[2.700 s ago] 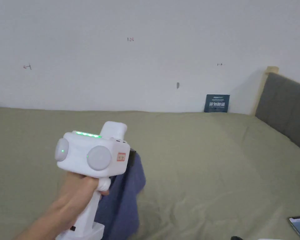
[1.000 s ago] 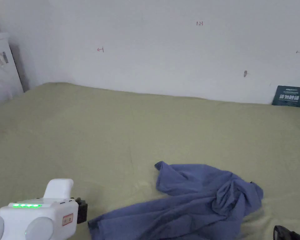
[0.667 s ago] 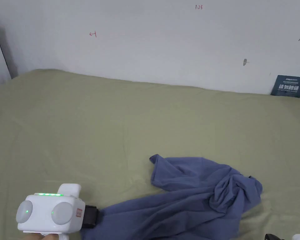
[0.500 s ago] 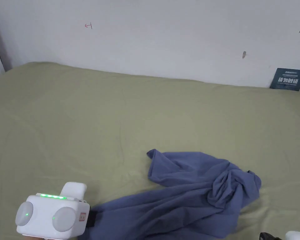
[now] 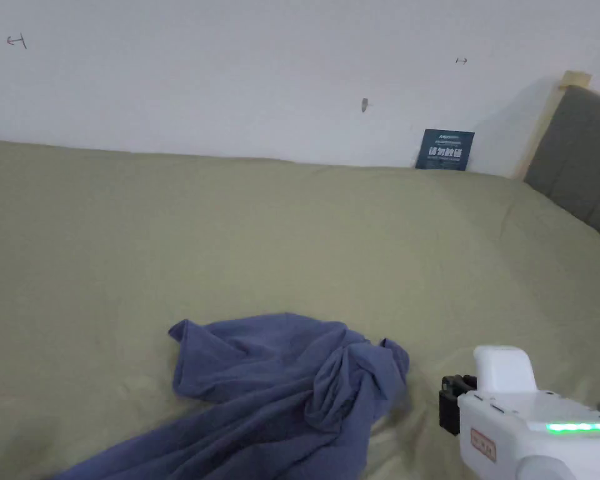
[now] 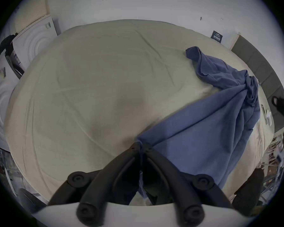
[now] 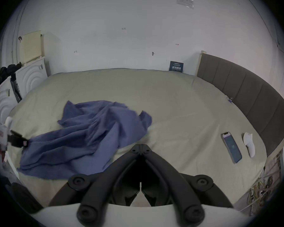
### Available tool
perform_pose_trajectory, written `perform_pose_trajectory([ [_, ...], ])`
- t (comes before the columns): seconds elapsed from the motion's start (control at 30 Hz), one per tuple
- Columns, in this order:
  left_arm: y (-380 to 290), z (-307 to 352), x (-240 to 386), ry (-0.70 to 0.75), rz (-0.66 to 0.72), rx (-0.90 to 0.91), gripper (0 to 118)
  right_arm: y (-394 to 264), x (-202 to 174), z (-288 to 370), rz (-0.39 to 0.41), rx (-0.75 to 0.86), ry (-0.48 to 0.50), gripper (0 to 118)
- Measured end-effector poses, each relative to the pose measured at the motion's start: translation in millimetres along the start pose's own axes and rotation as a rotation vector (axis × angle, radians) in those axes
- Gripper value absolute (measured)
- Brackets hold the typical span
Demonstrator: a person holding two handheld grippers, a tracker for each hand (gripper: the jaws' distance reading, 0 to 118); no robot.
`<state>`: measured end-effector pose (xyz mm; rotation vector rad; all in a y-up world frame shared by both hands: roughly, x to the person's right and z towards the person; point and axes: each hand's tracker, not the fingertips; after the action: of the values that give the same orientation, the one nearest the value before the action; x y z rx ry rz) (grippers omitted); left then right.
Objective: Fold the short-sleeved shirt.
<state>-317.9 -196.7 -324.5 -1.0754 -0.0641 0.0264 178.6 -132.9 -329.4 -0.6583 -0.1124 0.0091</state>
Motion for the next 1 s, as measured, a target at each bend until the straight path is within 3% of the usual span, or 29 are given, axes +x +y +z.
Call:
perform_pose_trajectory([
  [0.13,1.4,2.5,4.8,-0.002,-0.003,-0.007,2,37.6,24.8,-73.5,0.048,-0.102,-0.010,0],
  [0.23,0.7,3.6,6.3,-0.013,0.006,-0.011,2,52.0,35.8,-129.7,0.026,-0.220,0.040,3],
  [0.27,3.1,3.3,5.4,-0.019,0.016,-0.012,2,52.5,36.7,-141.9,0.018,-0.260,0.061,27],
  [0.33,3.0,4.1,5.3,-0.027,0.024,-0.014,2,49.9,36.2,-170.4,0.018,-0.347,0.059,117],
  [0.37,2.7,4.4,5.6,-0.030,0.028,-0.015,2,47.7,37.1,-171.1,0.020,-0.313,0.056,114],
  [0.43,4.9,2.9,4.3,-0.034,0.031,-0.017,2,45.8,29.3,-179.9,0.114,-0.350,0.015,99],
  [0.5,5.0,2.6,5.6,-0.036,0.033,-0.021,2,31.0,12.6,-189.7,0.184,-0.354,-0.004,97],
  [0.57,6.5,-0.2,2.1,-0.040,0.035,-0.024,2,33.5,7.8,-185.3,0.162,-0.345,-0.002,82],
  [0.6,6.7,1.0,2.1,-0.043,0.039,-0.024,2,36.9,6.9,-178.4,0.133,-0.353,0.044,54],
  [0.63,7.3,2.5,2.2,-0.046,0.043,-0.026,2,43.4,-2.8,-155.5,0.095,-0.338,0.116,3],
  [0.7,11.1,3.4,-4.0,-0.053,0.038,-0.033,2,48.8,-12.7,-133.5,0.160,-0.296,0.001,3],
  [0.77,15.9,16.0,-5.5,-0.044,0.032,-0.028,2,59.0,-5.5,-111.1,0.151,-0.283,0.031,3],
  [0.83,22.3,34.8,-9.6,-0.001,-0.018,0.024,2,74.7,6.7,-78.2,0.130,-0.195,-0.009,3],
  [0.93,39.2,78.3,-20.6,-0.003,0.017,0.108,2,104.1,31.7,-23.1,0.079,-0.101,-0.003,3],
  [1.0,50.7,106.3,-24.8,0.030,-0.007,0.152,2,122.1,46.8,14.1,0.090,-0.022,-0.051,3],
])
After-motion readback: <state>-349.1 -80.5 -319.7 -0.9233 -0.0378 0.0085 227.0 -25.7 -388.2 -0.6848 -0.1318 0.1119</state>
